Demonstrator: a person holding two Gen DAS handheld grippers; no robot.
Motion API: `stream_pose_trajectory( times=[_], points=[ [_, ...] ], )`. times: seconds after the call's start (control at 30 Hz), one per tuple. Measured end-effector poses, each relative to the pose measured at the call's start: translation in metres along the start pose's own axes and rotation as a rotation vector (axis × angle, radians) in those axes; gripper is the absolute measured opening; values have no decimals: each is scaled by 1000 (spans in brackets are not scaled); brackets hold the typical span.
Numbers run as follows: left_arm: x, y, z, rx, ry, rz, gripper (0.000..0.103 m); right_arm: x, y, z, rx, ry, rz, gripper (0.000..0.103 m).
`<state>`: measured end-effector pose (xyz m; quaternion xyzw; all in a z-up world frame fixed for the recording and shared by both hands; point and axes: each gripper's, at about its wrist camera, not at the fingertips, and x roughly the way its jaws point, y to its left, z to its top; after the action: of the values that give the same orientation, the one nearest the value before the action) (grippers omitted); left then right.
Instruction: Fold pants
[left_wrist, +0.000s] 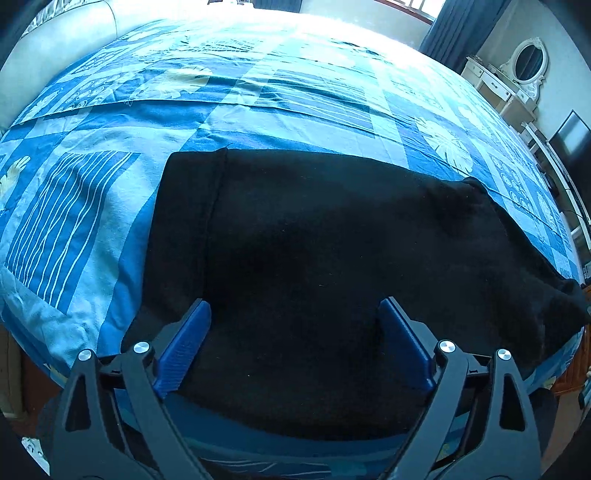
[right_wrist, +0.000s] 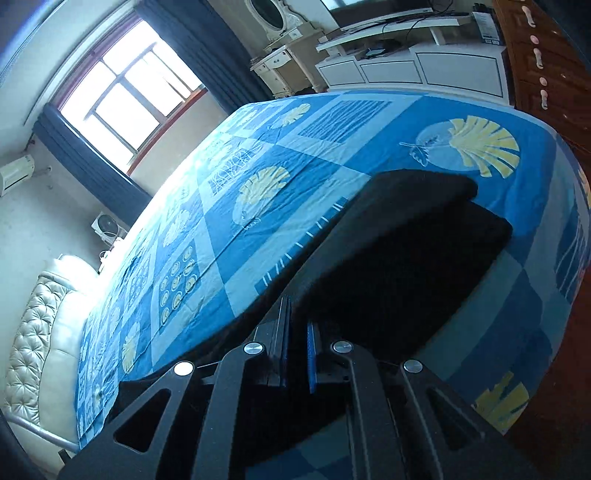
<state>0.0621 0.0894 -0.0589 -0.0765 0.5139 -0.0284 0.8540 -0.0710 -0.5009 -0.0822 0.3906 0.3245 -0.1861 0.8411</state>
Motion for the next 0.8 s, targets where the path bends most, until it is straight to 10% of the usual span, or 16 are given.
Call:
stream_pose_trajectory(
  times=[0.3, 0.47, 0.8],
  points=[
    [3, 0, 1, -20, 2, 5, 95, -2, -32, -1, 29, 80, -4, 22],
    [5, -1, 2, -30, -1, 16, 97, -29, -46, 41, 1, -34, -36, 29],
    [6, -3, 1, -32, -10, 29, 100, 26, -70, 123, -45, 65, 78, 32]
  ],
)
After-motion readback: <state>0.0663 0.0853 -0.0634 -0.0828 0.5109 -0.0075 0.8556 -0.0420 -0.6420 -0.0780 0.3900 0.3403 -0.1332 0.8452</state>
